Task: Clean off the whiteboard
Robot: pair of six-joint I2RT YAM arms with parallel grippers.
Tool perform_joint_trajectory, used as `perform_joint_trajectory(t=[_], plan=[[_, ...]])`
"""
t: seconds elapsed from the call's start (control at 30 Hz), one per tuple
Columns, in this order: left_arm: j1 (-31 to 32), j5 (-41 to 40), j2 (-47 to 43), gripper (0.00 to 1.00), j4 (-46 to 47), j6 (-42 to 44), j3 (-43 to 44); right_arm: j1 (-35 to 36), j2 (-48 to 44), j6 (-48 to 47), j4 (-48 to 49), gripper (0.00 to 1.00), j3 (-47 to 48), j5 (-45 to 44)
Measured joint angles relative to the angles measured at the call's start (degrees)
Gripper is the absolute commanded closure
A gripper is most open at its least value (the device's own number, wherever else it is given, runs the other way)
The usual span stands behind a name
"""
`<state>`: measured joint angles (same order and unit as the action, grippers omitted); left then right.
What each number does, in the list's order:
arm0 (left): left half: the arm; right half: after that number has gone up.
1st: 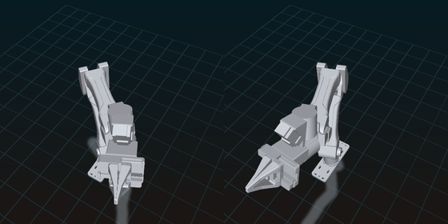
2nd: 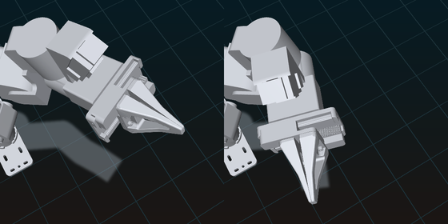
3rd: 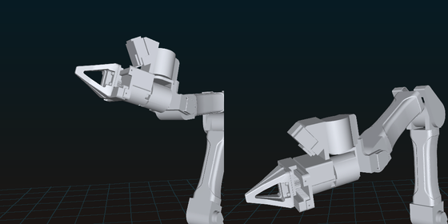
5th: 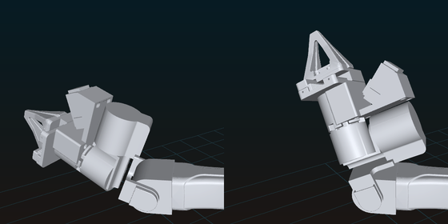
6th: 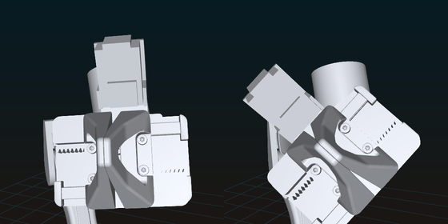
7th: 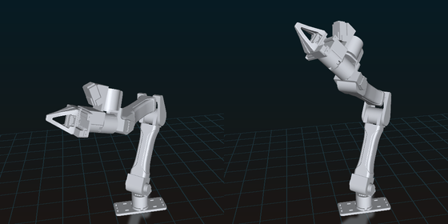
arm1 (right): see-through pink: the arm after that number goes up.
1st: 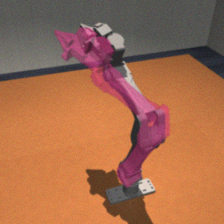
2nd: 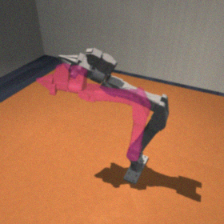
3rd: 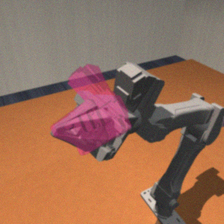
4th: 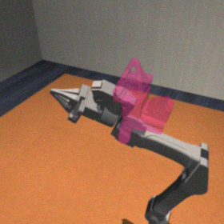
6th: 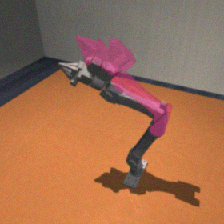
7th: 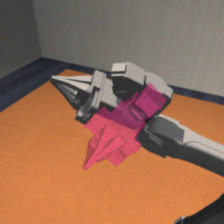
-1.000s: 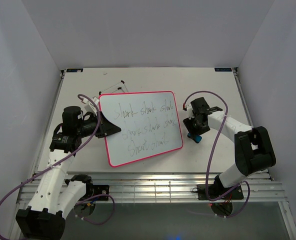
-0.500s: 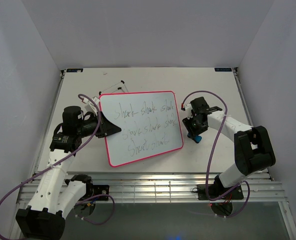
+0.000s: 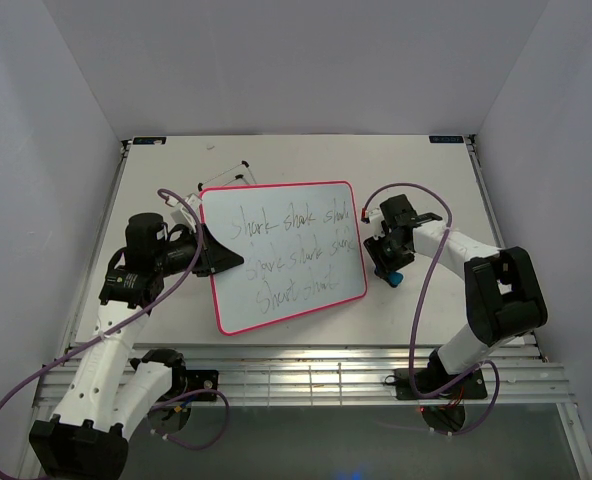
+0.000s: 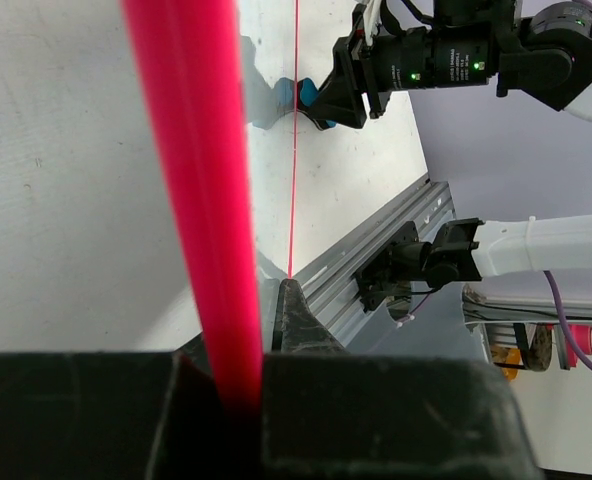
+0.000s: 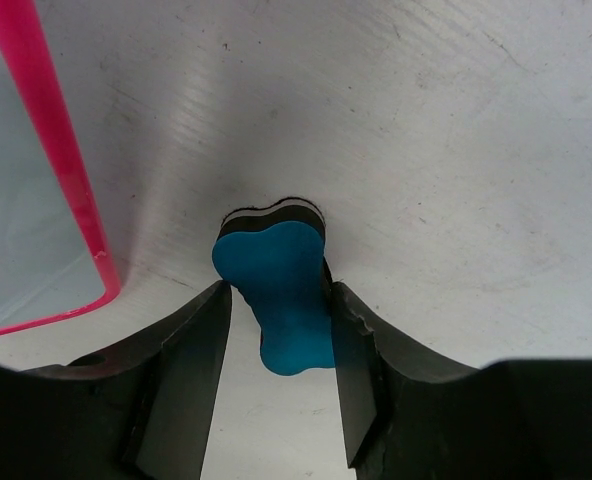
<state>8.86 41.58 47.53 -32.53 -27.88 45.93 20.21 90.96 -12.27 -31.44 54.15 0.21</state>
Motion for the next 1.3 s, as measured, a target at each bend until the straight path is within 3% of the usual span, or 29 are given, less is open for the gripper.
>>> perform_joint_trajectory(t=[0.1, 0.5, 0.83, 1.1, 1.2, 1.3], plan=[[0.26, -0.22, -0.07, 1.00, 0.00, 0.04, 0.09, 0.00, 0.28, 0.04, -0.02, 0.47, 0.00, -0.02], [0.70, -0.33, -0.15, 1.00, -0.07, 0.63, 0.35, -0.22, 0.39, 0.02, -0.02, 0.57, 0.00, 0.13], [1.03, -0.59, -0.17, 1.00, -0.28, 0.96, 0.63, -0.28, 0.94, 0.11, 0.09, 0.58, 0.09, 0.59], [1.07, -0.61, -0.11, 1.00, -0.26, 0.94, 0.68, -0.33, 0.98, 0.61, 0.17, 0.79, 0.09, 0.50], [1.07, -0.59, -0.11, 1.00, -0.24, 0.92, 0.68, -0.31, 0.66, 1.70, 0.13, 0.92, 0.11, -0.42], [1.07, -0.57, -0.02, 1.00, -0.17, 0.90, 0.68, -0.31, -0.35, 3.32, 0.17, 0.92, 0.11, -1.36]])
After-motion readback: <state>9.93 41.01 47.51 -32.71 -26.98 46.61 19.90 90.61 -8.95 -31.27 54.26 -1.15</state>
